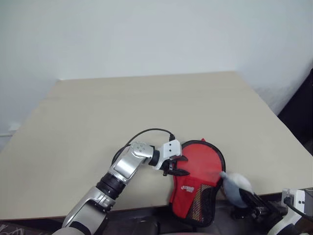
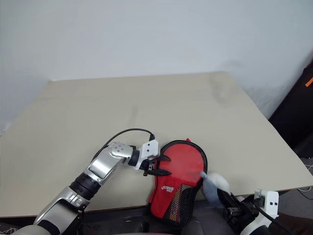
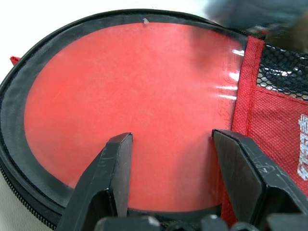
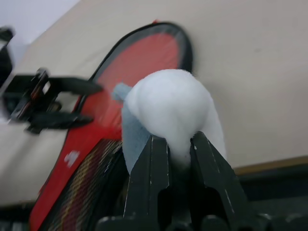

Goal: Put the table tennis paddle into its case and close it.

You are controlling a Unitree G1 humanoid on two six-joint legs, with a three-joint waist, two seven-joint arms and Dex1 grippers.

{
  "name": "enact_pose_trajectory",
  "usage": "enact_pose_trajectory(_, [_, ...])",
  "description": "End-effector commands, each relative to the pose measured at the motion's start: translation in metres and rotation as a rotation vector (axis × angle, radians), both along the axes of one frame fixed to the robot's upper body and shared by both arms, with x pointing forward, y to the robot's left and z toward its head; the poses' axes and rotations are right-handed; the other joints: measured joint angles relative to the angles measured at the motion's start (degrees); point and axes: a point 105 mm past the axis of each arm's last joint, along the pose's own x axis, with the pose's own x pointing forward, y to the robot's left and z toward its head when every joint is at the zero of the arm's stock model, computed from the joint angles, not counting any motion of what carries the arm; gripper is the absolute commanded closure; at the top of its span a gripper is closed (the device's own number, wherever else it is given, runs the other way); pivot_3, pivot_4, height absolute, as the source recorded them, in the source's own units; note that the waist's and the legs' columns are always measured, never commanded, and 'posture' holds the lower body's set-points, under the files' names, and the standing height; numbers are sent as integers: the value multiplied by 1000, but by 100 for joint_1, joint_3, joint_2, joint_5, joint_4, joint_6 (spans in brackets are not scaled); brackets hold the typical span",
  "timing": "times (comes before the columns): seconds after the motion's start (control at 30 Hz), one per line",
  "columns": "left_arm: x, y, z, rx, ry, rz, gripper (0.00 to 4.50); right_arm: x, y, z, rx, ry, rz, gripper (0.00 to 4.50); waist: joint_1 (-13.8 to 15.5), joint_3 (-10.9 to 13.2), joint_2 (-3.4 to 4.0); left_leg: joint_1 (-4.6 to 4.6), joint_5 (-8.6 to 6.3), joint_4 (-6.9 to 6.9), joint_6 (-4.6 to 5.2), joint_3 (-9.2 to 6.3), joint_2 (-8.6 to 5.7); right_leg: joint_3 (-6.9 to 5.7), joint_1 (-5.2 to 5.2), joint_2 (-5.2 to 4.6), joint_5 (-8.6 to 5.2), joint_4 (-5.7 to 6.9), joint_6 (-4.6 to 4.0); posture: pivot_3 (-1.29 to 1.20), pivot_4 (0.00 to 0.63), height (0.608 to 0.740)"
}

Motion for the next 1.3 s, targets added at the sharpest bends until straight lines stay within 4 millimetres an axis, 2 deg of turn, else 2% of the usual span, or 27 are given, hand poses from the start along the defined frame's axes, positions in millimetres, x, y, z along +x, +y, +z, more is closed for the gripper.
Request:
enact_pose_trajectory(0.03, [-11,12,-32,119,93,29,1733,-9,17,14,16,-46,114,4453,1,-2,2,0,-1,0,1,0,0,0,0,-1,0,0,0,0,0,740])
enact_pose_trajectory(0.2, [-12,13,-33,119,96,30,1733,-42,16,-1,23,29,189,4453,2,-2,-1,-3,-4,4,0,-4,1,-7,1,-6,-2,-3,1,0,0,740])
enact_pose_trajectory(0.37, [-12,11,-33,115,101,33,1733,-55,14,-1,9,31,217,4454,0,-2,0,-33,-21,23,1,-2,3,-11,2,-14,-5,-13,3,0,0,740])
enact_pose_trajectory(0.43, [-11,10,-33,112,101,31,1733,-51,7,0,-7,2,187,4454,0,-3,1,-40,-23,25,1,-5,6,-20,1,-15,-6,-22,4,0,0,740])
enact_pose_trajectory(0.53, [-10,8,-33,111,96,24,1733,-32,-4,8,-9,-77,104,4454,2,-4,4,-56,-23,27,1,-9,11,-35,-2,-15,-5,-39,4,0,0,740])
enact_pose_trajectory(0.8, [-6,9,-32,114,85,33,1733,-4,-17,15,8,-155,34,4454,17,-8,17,-77,-23,47,2,-14,11,-57,-5,-16,-4,-49,5,0,0,740])
enact_pose_trajectory(0.97, [-4,12,-32,118,84,46,1733,15,-16,29,0,-230,-4,2809,16,-9,17,-74,-22,50,3,-14,11,-57,-4,-13,-4,-48,6,0,0,740])
enact_pose_trajectory(1.07, [-3,12,-31,117,83,51,1733,31,-22,30,-15,-247,-64,1779,15,-10,17,-70,-22,53,3,-13,11,-57,-2,-13,-3,-48,6,0,0,740])
enact_pose_trajectory(1.23, [-2,11,-31,115,82,62,1733,57,-24,19,-55,-224,-108,1779,24,-11,16,-57,-20,56,5,-13,10,-56,-2,-10,-3,-47,7,0,0,740])
enact_pose_trajectory(1.3, [-2,11,-31,114,82,66,1733,65,-24,20,-45,-236,-127,1779,36,-12,17,-51,-20,55,6,-13,9,-55,1,-8,-2,-42,6,0,0,740])
